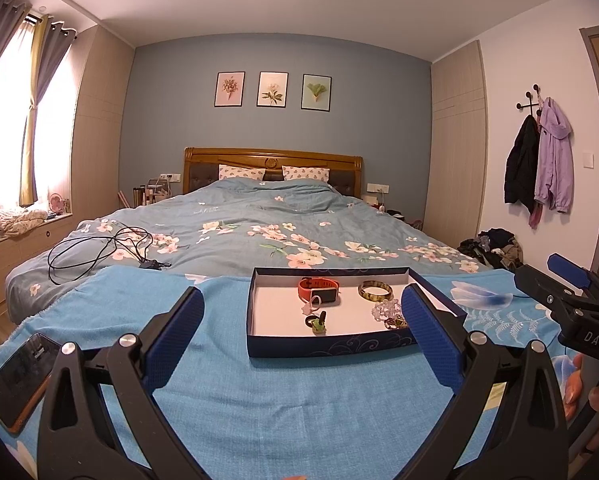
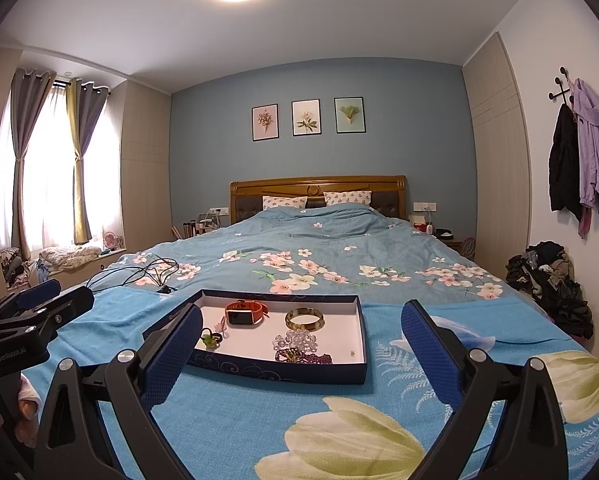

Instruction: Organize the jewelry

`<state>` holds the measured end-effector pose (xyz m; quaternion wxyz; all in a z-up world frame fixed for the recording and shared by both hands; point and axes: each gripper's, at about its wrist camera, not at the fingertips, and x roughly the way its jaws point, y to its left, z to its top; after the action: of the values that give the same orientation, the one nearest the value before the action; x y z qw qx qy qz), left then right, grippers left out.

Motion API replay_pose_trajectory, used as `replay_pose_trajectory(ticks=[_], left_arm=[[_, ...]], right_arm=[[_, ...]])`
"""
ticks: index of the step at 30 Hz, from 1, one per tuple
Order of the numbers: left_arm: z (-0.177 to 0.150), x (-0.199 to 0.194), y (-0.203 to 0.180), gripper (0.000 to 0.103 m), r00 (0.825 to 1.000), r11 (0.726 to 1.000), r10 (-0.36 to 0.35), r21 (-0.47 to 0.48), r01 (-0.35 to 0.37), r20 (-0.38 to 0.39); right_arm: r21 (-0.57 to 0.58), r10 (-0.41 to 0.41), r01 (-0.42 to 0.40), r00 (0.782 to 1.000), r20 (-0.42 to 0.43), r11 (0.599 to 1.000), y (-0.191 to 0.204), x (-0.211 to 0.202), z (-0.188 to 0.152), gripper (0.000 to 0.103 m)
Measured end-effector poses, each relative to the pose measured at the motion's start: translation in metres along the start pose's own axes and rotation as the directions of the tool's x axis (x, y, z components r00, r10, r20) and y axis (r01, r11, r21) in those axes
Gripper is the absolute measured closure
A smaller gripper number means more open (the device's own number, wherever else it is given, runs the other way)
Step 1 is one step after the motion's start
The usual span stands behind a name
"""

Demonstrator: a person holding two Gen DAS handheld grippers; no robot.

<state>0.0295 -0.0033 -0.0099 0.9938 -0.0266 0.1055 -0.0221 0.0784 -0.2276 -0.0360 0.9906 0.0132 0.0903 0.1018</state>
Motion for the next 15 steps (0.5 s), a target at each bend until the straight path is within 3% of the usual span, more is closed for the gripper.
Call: replay_pose_trajectory(ticks=[15], left_arm=[[-0.0011,0.0005,0.0003,0.006,1.0,1.0,0.0,0.001,0.0,-0.001]], right_arm=[[0.0,0.002,-0.002,1.0,-0.002,1.0,0.0004,0.0006,0.0,0.007]])
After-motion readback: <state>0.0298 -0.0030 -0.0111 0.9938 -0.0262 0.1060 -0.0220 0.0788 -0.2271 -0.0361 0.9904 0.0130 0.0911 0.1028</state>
